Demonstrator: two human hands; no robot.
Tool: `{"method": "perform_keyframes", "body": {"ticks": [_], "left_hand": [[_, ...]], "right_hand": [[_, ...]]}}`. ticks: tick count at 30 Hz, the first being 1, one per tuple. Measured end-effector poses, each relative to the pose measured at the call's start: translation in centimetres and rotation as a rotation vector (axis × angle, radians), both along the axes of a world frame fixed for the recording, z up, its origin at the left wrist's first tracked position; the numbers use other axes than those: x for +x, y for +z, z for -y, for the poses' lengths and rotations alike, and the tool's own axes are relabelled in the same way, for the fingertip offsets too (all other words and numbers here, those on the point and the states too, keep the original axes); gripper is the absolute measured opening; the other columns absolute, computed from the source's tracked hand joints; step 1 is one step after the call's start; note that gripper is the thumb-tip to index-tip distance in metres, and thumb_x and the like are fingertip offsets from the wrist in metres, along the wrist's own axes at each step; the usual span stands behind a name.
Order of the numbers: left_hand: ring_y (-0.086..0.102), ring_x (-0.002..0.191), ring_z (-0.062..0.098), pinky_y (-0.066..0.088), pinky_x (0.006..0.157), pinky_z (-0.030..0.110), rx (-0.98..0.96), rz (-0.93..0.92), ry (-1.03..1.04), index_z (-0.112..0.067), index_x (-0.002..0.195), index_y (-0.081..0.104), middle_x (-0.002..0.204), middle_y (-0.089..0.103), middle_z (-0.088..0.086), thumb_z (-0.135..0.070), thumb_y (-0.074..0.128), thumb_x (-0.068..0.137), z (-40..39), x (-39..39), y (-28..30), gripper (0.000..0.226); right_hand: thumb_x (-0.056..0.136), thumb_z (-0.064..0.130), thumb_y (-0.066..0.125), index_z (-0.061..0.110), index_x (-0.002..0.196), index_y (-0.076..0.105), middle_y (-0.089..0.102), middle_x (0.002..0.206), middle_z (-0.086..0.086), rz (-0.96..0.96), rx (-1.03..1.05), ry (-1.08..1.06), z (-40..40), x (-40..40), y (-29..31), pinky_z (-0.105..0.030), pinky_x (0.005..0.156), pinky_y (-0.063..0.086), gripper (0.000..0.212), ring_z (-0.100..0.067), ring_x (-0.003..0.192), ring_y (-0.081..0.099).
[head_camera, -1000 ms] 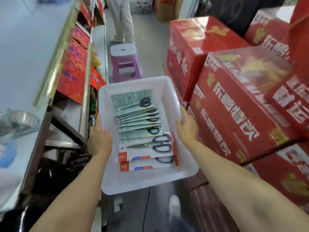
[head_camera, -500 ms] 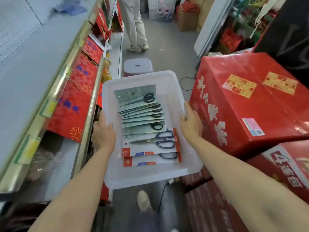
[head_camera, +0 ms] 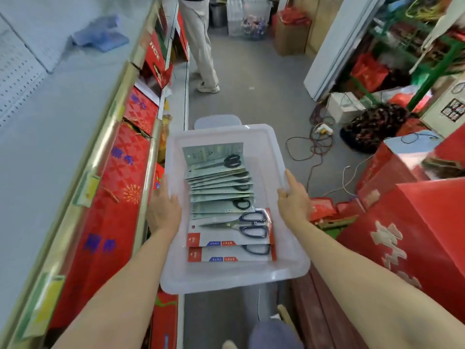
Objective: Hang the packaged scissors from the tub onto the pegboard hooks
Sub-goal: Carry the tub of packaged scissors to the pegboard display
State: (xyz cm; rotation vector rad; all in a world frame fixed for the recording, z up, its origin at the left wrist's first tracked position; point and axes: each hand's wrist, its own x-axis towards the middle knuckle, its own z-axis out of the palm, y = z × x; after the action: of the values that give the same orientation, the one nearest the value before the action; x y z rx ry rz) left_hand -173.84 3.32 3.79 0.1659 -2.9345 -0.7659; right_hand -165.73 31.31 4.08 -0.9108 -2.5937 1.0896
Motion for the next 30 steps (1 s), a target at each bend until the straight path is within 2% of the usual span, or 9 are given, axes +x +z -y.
{"method": "perform_keyframes", "body": {"ticks": [3, 6, 9, 12, 18, 23, 27, 30], "left_hand": [[0.054, 0.111, 0.043, 0.045, 0.088, 0.049, 0.029, -0.023, -0.010, -0.027, 0.151, 0.028, 0.130, 0.053, 0.021, -0.020, 0.048, 0.098, -0.8, -5.9, -0.6, 0.058], [0.055, 0.111, 0.042, 0.045, 0.087, 0.047, 0.059, -0.033, -0.010, -0.027, 0.151, 0.029, 0.132, 0.053, 0.021, -0.020, 0.049, 0.098, -2.1, -12.1, -1.0, 0.057], [0.053, 0.116, 0.041, 0.043, 0.091, 0.046, 0.049, -0.055, -0.006, -0.025, 0.151, 0.031, 0.137, 0.052, 0.018, -0.019, 0.050, 0.098, -3.9, -18.4, -1.1, 0.056], [0.052, 0.118, 0.040, 0.043, 0.093, 0.046, 0.055, -0.064, 0.024, -0.024, 0.150, 0.033, 0.138, 0.052, 0.018, -0.019, 0.051, 0.097, -5.3, -24.2, -2.0, 0.056], [0.049, 0.126, 0.035, 0.044, 0.095, 0.046, 0.046, -0.056, -0.020, -0.025, 0.151, 0.030, 0.147, 0.046, 0.008, -0.019, 0.052, 0.095, -6.5, -33.8, -4.9, 0.060], [0.051, 0.121, 0.038, 0.046, 0.093, 0.049, -0.005, -0.025, -0.048, -0.021, 0.149, 0.035, 0.142, 0.050, 0.015, -0.015, 0.057, 0.093, -7.2, -42.6, -8.4, 0.061], [0.044, 0.132, 0.037, 0.040, 0.105, 0.047, 0.077, 0.026, -0.069, -0.018, 0.148, 0.039, 0.144, 0.048, 0.018, -0.010, 0.058, 0.093, -7.8, -49.9, -12.2, 0.058], [0.050, 0.125, 0.037, 0.048, 0.092, 0.048, -0.009, 0.034, -0.092, -0.023, 0.148, 0.037, 0.140, 0.051, 0.016, -0.016, 0.059, 0.094, -8.4, -54.7, -14.6, 0.058]], "right_hand": [[0.100, 0.024, 0.045, 0.034, 0.150, 0.029, 0.055, 0.125, -0.005, 0.015, -0.020, -0.016, -1.1, -5.9, 0.1, -0.038, 0.085, 0.043, 0.054, -0.020, 0.093, 0.050], [0.099, 0.023, 0.045, 0.035, 0.149, 0.030, 0.055, 0.125, -0.006, 0.004, -0.037, -0.023, -2.2, -12.0, -0.4, -0.042, 0.090, 0.045, 0.054, -0.026, 0.101, 0.055], [0.099, 0.024, 0.047, 0.036, 0.149, 0.030, 0.056, 0.120, -0.004, -0.003, -0.052, -0.025, -3.9, -18.6, -0.9, -0.045, 0.089, 0.049, 0.054, -0.025, 0.097, 0.057], [0.099, 0.025, 0.046, 0.036, 0.149, 0.028, 0.053, 0.111, 0.002, 0.008, -0.057, -0.021, -5.2, -24.3, -1.5, -0.042, 0.087, 0.049, 0.055, -0.020, 0.092, 0.054], [0.100, 0.024, 0.044, 0.036, 0.150, 0.027, 0.049, 0.104, 0.000, 0.053, -0.052, -0.005, -7.1, -34.0, -3.8, -0.034, 0.076, 0.042, 0.054, -0.020, 0.084, 0.049], [0.099, 0.025, 0.046, 0.039, 0.149, 0.028, 0.055, 0.109, -0.001, 0.077, -0.130, -0.074, -7.1, -41.2, -7.7, -0.041, 0.084, 0.048, 0.055, -0.021, 0.086, 0.053], [0.099, 0.026, 0.046, 0.042, 0.148, 0.027, 0.052, 0.103, 0.003, 0.105, -0.167, -0.147, -6.6, -47.0, -11.1, -0.046, 0.083, 0.052, 0.055, -0.022, 0.082, 0.057], [0.099, 0.025, 0.046, 0.040, 0.148, 0.028, 0.046, 0.100, 0.004, 0.122, -0.165, -0.190, -6.7, -50.8, -14.0, -0.041, 0.079, 0.048, 0.054, -0.020, 0.080, 0.053]]}}
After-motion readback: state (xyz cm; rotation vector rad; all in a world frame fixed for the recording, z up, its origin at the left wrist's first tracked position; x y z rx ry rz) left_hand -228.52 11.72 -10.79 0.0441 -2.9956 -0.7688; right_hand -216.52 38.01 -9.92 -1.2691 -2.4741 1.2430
